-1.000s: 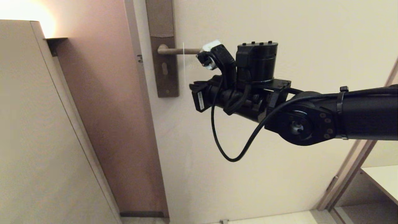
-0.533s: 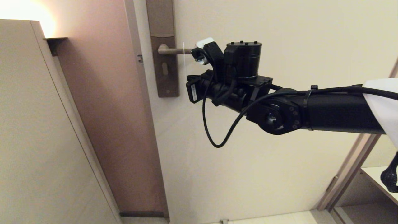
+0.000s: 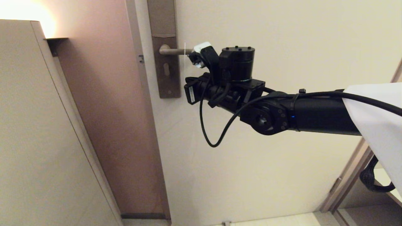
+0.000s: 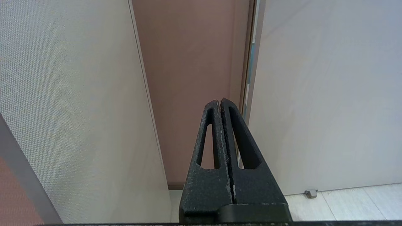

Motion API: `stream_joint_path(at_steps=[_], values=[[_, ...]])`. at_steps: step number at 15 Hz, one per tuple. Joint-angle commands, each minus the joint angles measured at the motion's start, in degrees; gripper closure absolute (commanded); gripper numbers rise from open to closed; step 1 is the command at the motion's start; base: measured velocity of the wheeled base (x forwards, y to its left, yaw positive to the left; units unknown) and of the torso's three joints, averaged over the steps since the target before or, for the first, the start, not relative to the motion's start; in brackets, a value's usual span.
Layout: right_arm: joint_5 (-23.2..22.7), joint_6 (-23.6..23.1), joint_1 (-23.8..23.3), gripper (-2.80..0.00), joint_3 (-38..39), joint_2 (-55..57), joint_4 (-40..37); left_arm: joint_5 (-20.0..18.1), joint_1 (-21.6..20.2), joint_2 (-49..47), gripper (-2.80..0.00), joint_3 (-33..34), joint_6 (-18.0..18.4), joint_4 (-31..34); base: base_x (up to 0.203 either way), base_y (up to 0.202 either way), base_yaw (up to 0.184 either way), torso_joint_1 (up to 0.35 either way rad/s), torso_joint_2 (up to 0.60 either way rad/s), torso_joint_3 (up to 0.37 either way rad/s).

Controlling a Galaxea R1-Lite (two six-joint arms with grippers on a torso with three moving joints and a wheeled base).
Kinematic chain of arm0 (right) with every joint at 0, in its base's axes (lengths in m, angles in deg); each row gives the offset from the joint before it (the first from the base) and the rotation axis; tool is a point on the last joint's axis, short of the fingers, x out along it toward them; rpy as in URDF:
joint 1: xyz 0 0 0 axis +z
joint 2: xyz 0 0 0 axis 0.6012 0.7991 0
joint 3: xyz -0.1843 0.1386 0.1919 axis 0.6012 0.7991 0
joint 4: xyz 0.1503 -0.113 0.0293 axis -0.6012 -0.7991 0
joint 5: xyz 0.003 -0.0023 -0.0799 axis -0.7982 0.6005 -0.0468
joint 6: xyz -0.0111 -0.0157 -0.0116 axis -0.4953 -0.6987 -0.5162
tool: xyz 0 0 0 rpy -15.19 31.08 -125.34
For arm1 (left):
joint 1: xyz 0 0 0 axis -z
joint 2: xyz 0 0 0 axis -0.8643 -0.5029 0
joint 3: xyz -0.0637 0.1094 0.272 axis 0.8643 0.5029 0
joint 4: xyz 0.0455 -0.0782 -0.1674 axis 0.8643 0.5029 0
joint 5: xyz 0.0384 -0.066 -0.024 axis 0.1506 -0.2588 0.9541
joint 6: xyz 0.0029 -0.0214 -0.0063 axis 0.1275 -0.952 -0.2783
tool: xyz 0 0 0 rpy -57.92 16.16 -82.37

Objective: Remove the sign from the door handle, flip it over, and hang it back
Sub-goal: Hang the sign back with the other side facing out

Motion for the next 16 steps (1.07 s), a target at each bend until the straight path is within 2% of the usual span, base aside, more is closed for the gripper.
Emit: stream_joint_path(at_steps=[1, 4, 11, 14, 16], values=[[-0.1, 0.0, 0.6, 0.0, -1.5, 0.9, 0.1, 0.0, 0.0, -0.1, 0.0, 0.0, 0.0, 0.0, 0.0, 0.0, 0.0, 0.0, 0.0, 0.0], [-3.2, -0.1, 1.8, 0.0, -3.5, 1.7, 0.0, 0.0, 0.0, -0.1, 0.0, 0.0, 0.0, 0.0, 0.0, 0.0, 0.0, 0.0, 0.0, 0.0], [-2.8, -0.4, 4.0, 0.0, -10.0, 6.9, 0.1, 0.0, 0.0, -0.1, 0.0, 0.0, 0.0, 0.0, 0.0, 0.0, 0.0, 0.0, 0.0, 0.0], [-2.8, -0.3, 4.3, 0.0, -10.0, 8.1, 0.3, 0.0, 0.0, -0.1, 0.0, 0.0, 0.0, 0.0, 0.0, 0.0, 0.0, 0.0, 0.0, 0.0], [-2.8, -0.3, 4.4, 0.0, -10.0, 9.3, 3.0, 0.0, 0.0, -0.1, 0.0, 0.0, 0.0, 0.0, 0.0, 0.0, 0.0, 0.0, 0.0, 0.0]])
